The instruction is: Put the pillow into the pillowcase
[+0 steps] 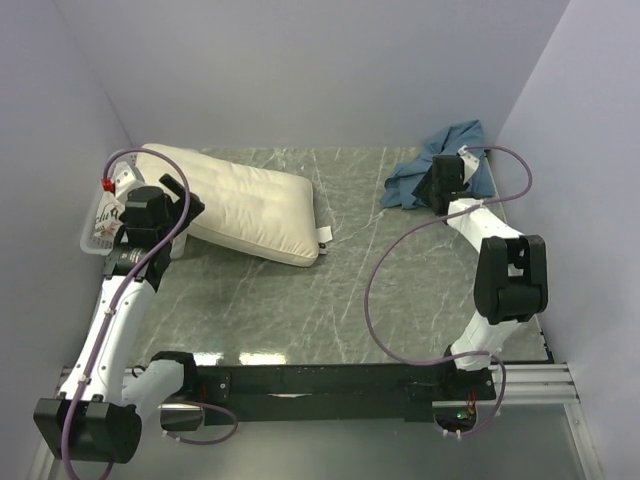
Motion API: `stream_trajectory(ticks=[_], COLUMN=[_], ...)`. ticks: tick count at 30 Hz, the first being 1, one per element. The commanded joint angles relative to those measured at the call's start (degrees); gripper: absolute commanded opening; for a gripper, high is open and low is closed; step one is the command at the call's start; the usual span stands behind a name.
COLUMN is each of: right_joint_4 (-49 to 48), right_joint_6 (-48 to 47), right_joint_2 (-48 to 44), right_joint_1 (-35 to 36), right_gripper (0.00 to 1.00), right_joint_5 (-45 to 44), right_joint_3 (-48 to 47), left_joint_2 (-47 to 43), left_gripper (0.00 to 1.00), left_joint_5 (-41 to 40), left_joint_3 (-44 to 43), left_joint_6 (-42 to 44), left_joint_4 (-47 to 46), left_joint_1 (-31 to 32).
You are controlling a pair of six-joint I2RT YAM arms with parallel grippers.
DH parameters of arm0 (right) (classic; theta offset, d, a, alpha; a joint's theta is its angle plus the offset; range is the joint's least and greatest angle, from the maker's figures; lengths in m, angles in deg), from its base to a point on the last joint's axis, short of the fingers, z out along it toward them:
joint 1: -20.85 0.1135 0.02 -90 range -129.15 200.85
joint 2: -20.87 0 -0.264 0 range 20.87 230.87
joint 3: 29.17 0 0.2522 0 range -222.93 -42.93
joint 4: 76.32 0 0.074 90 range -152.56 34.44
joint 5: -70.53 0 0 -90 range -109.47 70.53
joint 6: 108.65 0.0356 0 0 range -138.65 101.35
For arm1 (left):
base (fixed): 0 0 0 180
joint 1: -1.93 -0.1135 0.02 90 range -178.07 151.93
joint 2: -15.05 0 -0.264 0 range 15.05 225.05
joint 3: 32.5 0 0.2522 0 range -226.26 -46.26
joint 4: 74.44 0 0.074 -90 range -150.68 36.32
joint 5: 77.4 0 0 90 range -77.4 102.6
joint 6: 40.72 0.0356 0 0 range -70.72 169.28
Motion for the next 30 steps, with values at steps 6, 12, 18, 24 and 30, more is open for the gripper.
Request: stream_trajectory(ticks=[6,12,18,24,30], right_joint_4=[-10.2,-7.6,-0.2,8.0,15.6], right_joint_6=[1.8,2.5,1.1,-0.9,-1.8], right_joint_2=[6.4,7.6,-5.1,-21.5,-27.6], right_joint_1=[-2.7,-2.6,1.1,8.9,16.3], right_gripper=[0.69,0.18,0.0,0.0,0.0], right_joint_5=[3.0,6.7,8.6,10.0,10.3], right_joint_3=[-4.7,-8.9,-5.4,-3.6,-8.7], left_joint_2=[-4.8,-6.0,-5.1,1.0,8.7], left_gripper=[0.99,1.0,0.94,0.97,0.97], left_joint_5=[5.9,8.4,23.7,16.3,17.5], left_joint_3=[-5.5,-8.1,-6.8,-4.8,-2.5], left_joint_6=[6.0,9.0,9.5,8.2,6.6], left_joint_4=[0.2,2.4,-0.2,-6.6,-18.7], left_joint_1=[0.0,0.0,1.5,21.4,32.9])
